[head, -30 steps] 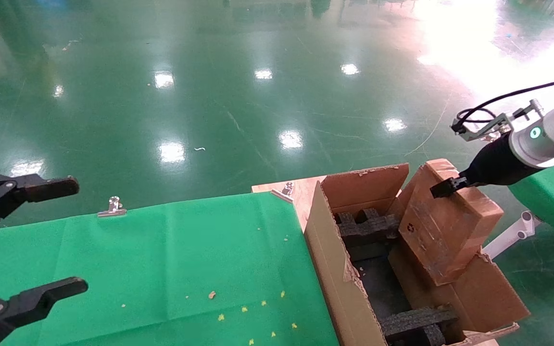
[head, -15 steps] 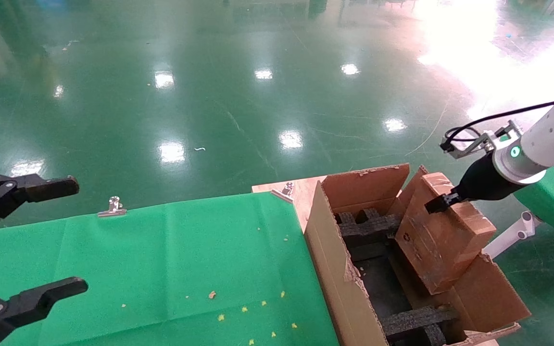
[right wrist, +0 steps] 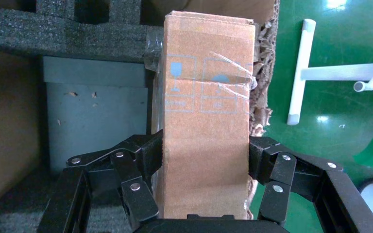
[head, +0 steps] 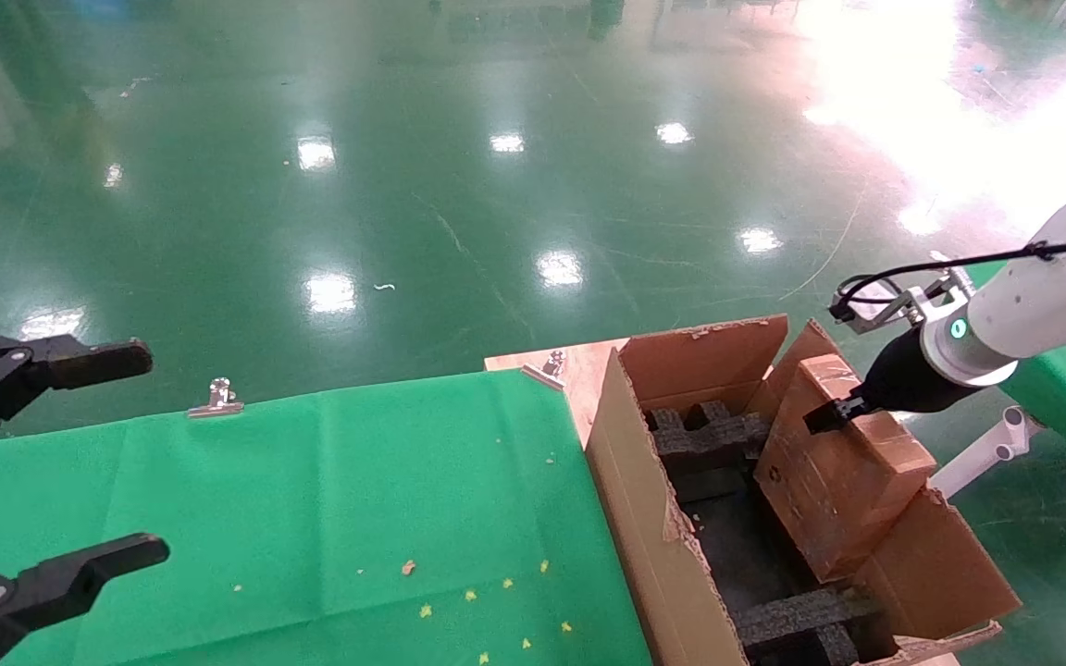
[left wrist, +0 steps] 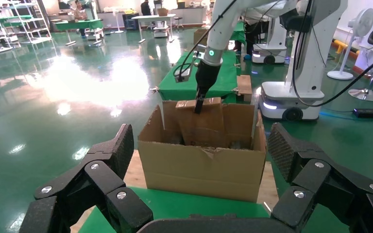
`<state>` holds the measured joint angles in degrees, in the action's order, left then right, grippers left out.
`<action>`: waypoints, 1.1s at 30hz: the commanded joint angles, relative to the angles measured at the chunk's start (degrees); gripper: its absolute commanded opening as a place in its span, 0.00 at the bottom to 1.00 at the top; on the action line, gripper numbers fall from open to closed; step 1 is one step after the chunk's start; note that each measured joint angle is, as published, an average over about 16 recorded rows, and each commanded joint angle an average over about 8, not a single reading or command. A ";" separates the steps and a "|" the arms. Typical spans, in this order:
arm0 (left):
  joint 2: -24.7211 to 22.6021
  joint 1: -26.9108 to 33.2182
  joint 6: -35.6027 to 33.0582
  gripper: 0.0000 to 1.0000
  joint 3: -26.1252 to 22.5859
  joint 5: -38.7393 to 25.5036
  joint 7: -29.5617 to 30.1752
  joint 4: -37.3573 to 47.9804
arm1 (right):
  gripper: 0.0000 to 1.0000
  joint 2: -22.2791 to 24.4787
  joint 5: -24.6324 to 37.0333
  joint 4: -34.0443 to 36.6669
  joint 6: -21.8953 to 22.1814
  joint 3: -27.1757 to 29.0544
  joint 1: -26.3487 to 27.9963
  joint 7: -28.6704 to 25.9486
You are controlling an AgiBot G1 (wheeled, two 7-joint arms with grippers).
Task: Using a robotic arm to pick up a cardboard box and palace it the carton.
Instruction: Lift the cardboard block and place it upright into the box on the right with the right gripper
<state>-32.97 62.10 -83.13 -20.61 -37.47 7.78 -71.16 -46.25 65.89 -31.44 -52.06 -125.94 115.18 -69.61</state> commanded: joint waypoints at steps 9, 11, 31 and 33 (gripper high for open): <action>0.00 0.00 0.00 1.00 0.00 0.00 0.00 0.00 | 0.00 1.46 1.48 -5.31 5.51 -0.89 -2.20 -3.20; 0.00 0.00 0.00 1.00 0.00 0.00 0.00 0.00 | 0.00 1.82 1.89 -6.41 6.47 -1.16 -2.60 -3.78; 0.00 0.00 0.00 1.00 -0.01 0.00 0.00 0.00 | 0.00 4.73 4.94 -14.17 10.42 -3.89 -4.57 -9.91; 0.00 0.00 0.00 1.00 -0.01 0.00 0.00 0.00 | 0.00 4.79 5.10 -14.56 10.43 -4.11 -4.78 -10.31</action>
<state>-32.96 62.10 -83.13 -20.62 -37.47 7.78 -71.16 -41.56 70.94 -45.82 -41.74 -130.05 110.32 -79.83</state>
